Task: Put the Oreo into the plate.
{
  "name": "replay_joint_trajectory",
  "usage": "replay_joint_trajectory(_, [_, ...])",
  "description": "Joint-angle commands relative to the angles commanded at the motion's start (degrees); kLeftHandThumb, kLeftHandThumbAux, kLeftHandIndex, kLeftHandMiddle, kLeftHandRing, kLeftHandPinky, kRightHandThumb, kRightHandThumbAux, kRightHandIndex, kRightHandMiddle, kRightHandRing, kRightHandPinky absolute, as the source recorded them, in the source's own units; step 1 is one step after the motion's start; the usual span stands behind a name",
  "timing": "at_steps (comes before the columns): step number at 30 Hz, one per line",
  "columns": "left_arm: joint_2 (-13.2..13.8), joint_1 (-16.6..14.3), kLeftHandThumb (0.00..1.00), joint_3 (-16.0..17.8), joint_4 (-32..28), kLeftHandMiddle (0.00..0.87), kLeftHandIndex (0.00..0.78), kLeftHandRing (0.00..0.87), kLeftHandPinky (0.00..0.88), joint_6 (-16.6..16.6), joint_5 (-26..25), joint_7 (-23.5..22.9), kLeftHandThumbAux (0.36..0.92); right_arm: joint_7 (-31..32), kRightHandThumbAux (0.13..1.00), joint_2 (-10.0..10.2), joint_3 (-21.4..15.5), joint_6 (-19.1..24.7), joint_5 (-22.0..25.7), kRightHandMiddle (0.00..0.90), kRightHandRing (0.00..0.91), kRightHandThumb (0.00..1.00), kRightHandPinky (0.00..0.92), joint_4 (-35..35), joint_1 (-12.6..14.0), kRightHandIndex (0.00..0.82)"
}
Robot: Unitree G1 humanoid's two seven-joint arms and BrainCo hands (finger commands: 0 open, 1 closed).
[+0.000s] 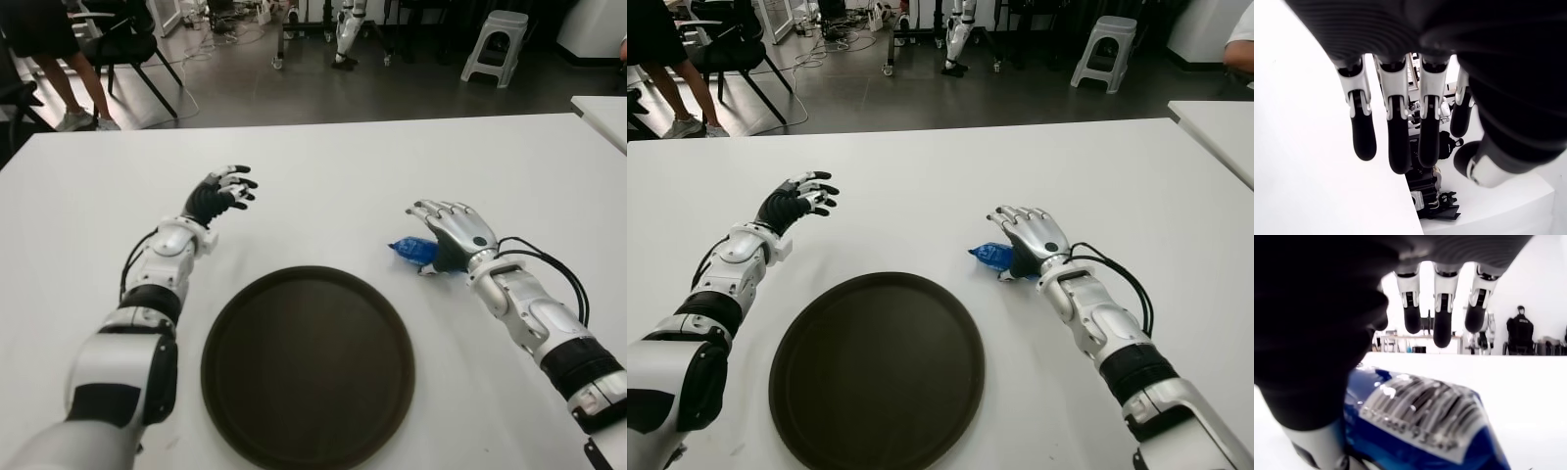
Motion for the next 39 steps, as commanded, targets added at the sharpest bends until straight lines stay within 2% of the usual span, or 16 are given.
replay_joint_trajectory(6, [-0.06, -0.05, 0.124, 0.11, 0.03, 0.355, 0.227, 0.367, 0.383, 0.12, -0.1, 0.12, 0.676, 7.76, 0.847, -0.55, -0.23, 4.15, -0.17, 0.202, 0.209, 0.0, 0.215, -4.5, 0.48, 0.18])
replay_joint_trajectory(9, [-0.1, -0.06, 0.123, 0.15, 0.01, 0.35, 0.222, 0.362, 0.375, 0.26, -0.18, 0.15, 0.675, 10.33, 0.862, -0.34, -0.21, 6.36, -0.36, 0.212, 0.22, 0.0, 0.245, -5.78, 0.75, 0.197])
replay_joint_trajectory(13, [-0.05, -0.14, 0.119, 0.13, -0.04, 0.351, 0.224, 0.359, 0.369, 0.35, -0.16, 0.21, 0.679, 10.21, 0.873, 0.51, 0.16, 8.2, -0.84, 0.211, 0.218, 0.0, 0.238, -5.22, 0.98, 0.197])
replay_joint_trajectory(16, [0.0, -0.16, 0.112, 0.05, -0.08, 0.354, 0.228, 0.359, 0.366, 0.31, -0.08, 0.26, 0.684, 6.96, 0.874, 1.61, 0.7, 8.1, -0.82, 0.205, 0.208, 0.0, 0.231, 0.44, 0.43, 0.196])
replay_joint_trajectory(23, [0.02, -0.12, 0.106, 0.13, 0.02, 0.354, 0.237, 0.35, 0.352, 0.43, -0.14, 0.34, 0.701, 7.83, 0.856, 1.8, 1.03, 11.12, -1.22, 0.209, 0.216, 0.0, 0.248, -0.43, 0.83, 0.22])
replay_joint_trajectory(29, [0.08, 0.03, 0.113, 0.28, -0.17, 0.352, 0.233, 0.346, 0.35, 0.15, -0.3, 0.27, 0.705, 9.57, 0.867, 1.82, 1.51, 12.45, -1.03, 0.304, 0.351, 0.0, 0.359, -0.05, 0.15, 0.318])
replay_joint_trajectory(33, [0.05, 0.07, 0.115, 0.41, -0.21, 0.349, 0.226, 0.348, 0.357, 0.11, -0.49, 0.06, 0.706, 11.89, 0.875, 1.81, 1.78, 13.64, -0.98, 0.323, 0.387, 0.0, 0.372, -0.59, -0.34, 0.332])
replay_joint_trajectory(39, [-0.06, 0.14, 0.112, 0.7, -0.2, 0.344, 0.22, 0.349, 0.368, 0.03, -0.89, -0.36, 0.709, 14.52, 0.874, 1.41, 2.25, 14.79, -1.12, 0.385, 0.461, 0.0, 0.447, -1.32, -0.36, 0.353])
